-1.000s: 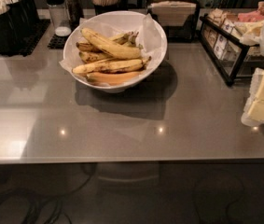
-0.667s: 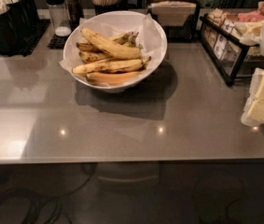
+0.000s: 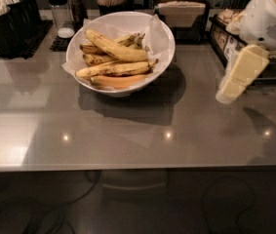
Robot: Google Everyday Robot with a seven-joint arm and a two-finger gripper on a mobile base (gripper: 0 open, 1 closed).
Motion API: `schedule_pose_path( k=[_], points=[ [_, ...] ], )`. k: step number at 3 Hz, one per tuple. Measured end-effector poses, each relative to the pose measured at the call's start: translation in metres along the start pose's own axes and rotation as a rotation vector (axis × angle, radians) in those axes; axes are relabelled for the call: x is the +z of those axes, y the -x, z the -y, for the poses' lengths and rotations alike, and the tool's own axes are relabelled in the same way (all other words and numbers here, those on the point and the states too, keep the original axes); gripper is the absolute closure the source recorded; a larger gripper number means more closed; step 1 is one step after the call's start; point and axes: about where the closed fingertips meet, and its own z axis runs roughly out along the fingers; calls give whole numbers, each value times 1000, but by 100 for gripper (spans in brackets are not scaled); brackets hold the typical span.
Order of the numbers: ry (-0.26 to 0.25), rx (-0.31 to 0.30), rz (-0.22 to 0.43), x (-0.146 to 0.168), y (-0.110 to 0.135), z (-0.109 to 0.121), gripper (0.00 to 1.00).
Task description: Pick banana from white bowl
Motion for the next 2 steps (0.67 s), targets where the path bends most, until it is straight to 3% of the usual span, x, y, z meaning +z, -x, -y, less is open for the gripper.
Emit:
schedule_pose_path(
  k=[1, 2],
  points=[
    [10, 45, 88, 35, 32, 46, 0],
    [13, 49, 98, 41, 34, 53, 0]
  ],
)
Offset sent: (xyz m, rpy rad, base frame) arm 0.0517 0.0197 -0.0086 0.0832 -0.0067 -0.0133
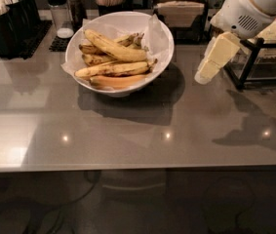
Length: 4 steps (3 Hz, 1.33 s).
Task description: Pick banana from white bowl
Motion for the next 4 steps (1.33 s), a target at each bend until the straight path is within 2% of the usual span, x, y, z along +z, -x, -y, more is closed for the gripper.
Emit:
schedule_pose_path(
  k=[1, 2, 3, 4],
  points=[
    [14, -22, 51, -3, 18, -10, 0],
    [74, -52, 134, 0, 53, -17, 0],
    [102, -100, 185, -6, 92, -23, 0],
    [123, -136, 206, -1, 126, -23, 0]
  ],
)
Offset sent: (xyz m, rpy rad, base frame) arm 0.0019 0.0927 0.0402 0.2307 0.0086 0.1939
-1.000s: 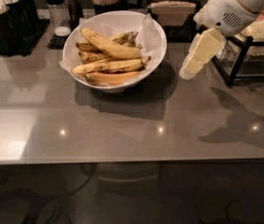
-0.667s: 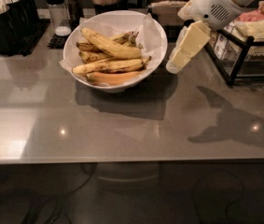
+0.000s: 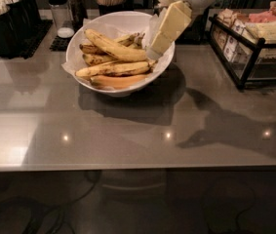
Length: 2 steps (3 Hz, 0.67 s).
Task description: Pick banana from white bowl
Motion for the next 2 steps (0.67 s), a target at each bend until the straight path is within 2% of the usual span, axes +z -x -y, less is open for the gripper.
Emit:
schedule_pose_path(
  k=[1, 2],
  points=[
    [38, -16, 13, 28, 19, 9, 0],
    [41, -18, 15, 30, 21, 10, 0]
  ],
)
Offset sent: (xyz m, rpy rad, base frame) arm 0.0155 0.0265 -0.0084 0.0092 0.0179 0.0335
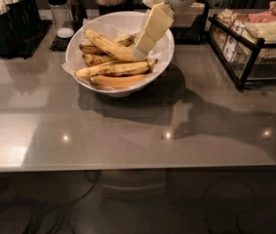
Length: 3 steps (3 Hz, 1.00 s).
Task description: Pick banana from white bowl
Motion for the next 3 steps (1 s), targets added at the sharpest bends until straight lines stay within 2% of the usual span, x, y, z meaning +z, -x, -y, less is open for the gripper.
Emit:
schedule_pose_path(
  k=[1, 3],
  points=[
    [-3, 18, 36, 13, 2, 4, 0],
    [73, 6, 82, 70, 23, 26, 0]
  ],
)
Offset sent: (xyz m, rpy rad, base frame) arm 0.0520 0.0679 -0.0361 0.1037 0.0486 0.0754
